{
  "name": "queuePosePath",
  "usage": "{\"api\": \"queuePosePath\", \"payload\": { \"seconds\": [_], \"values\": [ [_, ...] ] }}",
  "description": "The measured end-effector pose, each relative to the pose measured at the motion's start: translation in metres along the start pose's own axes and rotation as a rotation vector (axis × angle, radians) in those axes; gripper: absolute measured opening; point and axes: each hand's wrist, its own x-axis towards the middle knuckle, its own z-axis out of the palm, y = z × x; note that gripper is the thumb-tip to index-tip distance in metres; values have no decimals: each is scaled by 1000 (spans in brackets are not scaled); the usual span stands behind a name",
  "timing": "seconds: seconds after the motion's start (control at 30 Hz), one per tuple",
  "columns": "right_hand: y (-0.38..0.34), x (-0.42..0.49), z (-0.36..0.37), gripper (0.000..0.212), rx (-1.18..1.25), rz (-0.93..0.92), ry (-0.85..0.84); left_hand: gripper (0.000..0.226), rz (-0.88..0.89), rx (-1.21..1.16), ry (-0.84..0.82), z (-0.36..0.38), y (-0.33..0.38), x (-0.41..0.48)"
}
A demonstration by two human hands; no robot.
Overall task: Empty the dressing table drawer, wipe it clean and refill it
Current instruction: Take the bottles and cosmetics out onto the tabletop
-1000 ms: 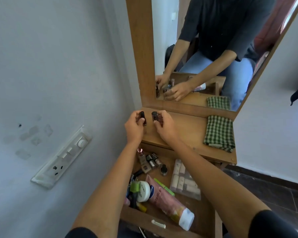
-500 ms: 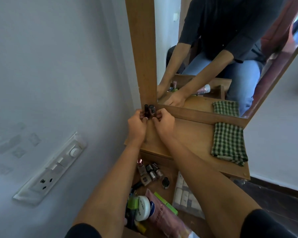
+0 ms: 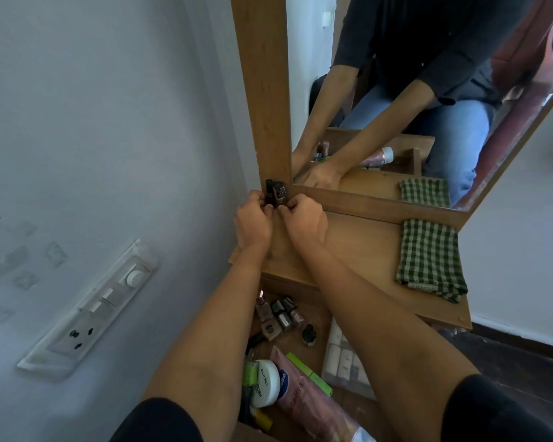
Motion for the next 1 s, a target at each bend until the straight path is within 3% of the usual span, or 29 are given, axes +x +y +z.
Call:
{"api": "queuePosePath", "payload": {
  "seconds": [0.17,0.33,0.57,0.67,0.73,0.87,1.0],
  "values": [
    [5,-5,-4,25,120,-19,-8,21,-6,-43,1,-1,0,-4],
    [14,-24,-19,15,310,-102,-9,20,6,-182,34,-18,3,-30],
    [22,-94,-52,9,489,-232,-275,13,53,-331,6,-58,-16,-97],
    [34,-126,-60,6,321,-458,-303,12,94,-246,-13,-76,-27,-122],
    [43,-139,-61,9,110,-504,-394,18,97,-135,-36,-85,-33,-137],
    [48,-151,-56,20,-304,-303,-492,20,232,168,-29,-93,-37,-169],
    [47,-150,-47,25,-350,-17,-540,19,420,417,-171,-85,-36,-185]
  ]
}}
